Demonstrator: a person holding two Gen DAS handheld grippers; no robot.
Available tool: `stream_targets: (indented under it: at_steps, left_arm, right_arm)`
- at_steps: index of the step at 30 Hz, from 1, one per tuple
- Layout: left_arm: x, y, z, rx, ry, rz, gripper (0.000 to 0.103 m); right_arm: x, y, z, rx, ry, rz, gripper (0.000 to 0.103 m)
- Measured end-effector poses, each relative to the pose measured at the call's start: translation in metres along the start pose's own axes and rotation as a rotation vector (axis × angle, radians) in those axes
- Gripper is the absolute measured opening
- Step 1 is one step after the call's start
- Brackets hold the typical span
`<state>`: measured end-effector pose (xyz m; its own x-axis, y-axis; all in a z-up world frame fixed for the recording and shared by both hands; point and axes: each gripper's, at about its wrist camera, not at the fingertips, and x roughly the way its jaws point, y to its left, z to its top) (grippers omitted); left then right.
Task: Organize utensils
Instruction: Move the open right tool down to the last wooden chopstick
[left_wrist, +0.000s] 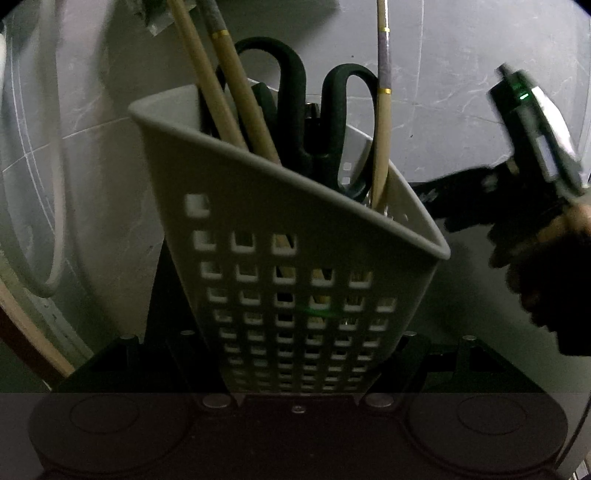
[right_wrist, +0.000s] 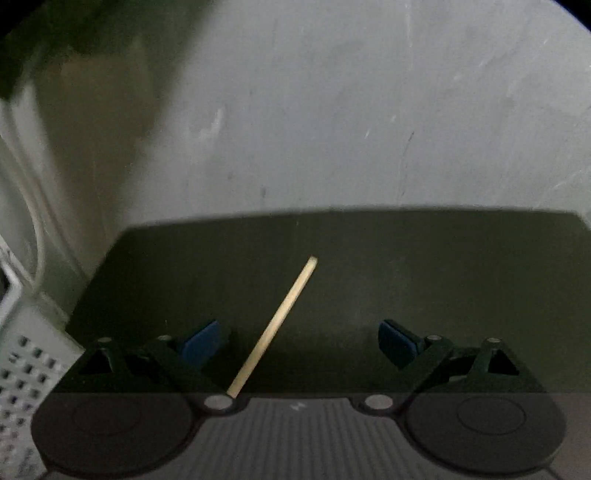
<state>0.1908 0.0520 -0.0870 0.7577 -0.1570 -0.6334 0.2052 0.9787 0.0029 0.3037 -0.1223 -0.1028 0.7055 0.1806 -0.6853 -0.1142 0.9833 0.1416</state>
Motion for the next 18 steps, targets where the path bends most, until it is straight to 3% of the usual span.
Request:
stream_targets:
  at_steps: [7,18]
  left_arm:
    - [0.002,-0.005,0.004,-0.005,-0.002,0.005,0.076]
    - [0.000,-0.005,0.004,-0.007,0.002,0.007,0.076]
  right_arm:
    - [0.022,0.011,-0.007,-0.024,0.069,-0.032,0.095]
    - [0.027,0.015,-0.004,-0.036,0.077,-0.054,0.098]
